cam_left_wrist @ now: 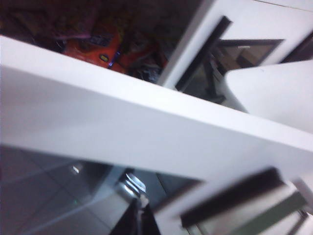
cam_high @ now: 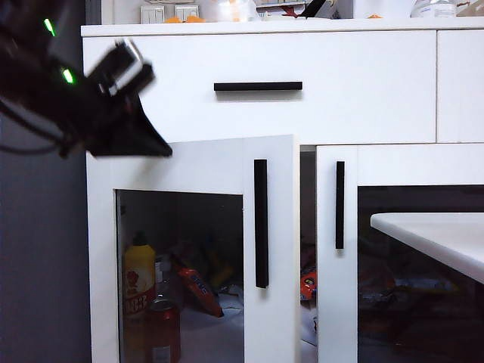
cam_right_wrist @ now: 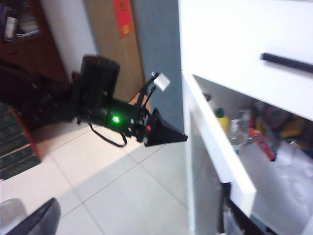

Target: Open the left door of the white cabinet, pick up a can of beverage from the table on the right, place it inside the cabinet, and finally close the cabinet door.

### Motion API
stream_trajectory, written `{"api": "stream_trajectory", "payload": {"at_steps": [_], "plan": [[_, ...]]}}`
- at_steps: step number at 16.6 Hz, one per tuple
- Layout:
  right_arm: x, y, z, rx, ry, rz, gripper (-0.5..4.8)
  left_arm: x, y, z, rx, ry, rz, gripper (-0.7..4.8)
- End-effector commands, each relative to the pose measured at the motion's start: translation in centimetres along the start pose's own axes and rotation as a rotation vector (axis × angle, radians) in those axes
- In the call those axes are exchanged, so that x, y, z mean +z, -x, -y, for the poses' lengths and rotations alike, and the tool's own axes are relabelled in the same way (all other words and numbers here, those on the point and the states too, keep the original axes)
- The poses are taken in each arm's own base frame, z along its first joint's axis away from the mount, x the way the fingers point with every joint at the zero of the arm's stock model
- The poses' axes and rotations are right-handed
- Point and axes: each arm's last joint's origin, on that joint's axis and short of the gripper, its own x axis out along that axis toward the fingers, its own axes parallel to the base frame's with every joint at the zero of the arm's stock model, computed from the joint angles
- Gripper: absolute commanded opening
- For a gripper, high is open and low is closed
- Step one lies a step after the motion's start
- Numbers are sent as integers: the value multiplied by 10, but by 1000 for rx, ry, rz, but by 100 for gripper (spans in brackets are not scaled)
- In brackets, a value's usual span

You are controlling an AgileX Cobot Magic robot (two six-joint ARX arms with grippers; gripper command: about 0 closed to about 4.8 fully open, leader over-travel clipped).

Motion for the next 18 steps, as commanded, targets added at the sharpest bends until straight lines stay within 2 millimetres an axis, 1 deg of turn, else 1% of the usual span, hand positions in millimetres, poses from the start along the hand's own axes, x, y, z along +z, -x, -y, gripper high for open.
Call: {"api": "stream_trajectory", "payload": {"at_steps": [1, 3, 5, 6, 8, 12, 18], "plan": [[1, -1, 1, -44, 7, 8, 425, -1, -15, -4, 33, -77, 73, -6], [-1, -5, 1, -46, 8, -15, 425, -7, -27, -6, 25, -112, 98, -6], [-7, -11, 2, -50, 10, -58, 425, -9, -47, -10, 43, -125, 95, -6], [-9, -13, 2, -51, 11, -70, 425, -5, -57, -12, 41, -131, 99, -6], [-11, -15, 3, -59, 9, -82, 425, 10, -78, -16, 35, -183, 131, -6], [-12, -16, 4, -100, 11, -81, 425, 34, -110, -25, 28, -207, 188, -6], [-12, -16, 6, -116, 11, -81, 425, 45, -152, -40, 35, -289, 219, -6]]}}
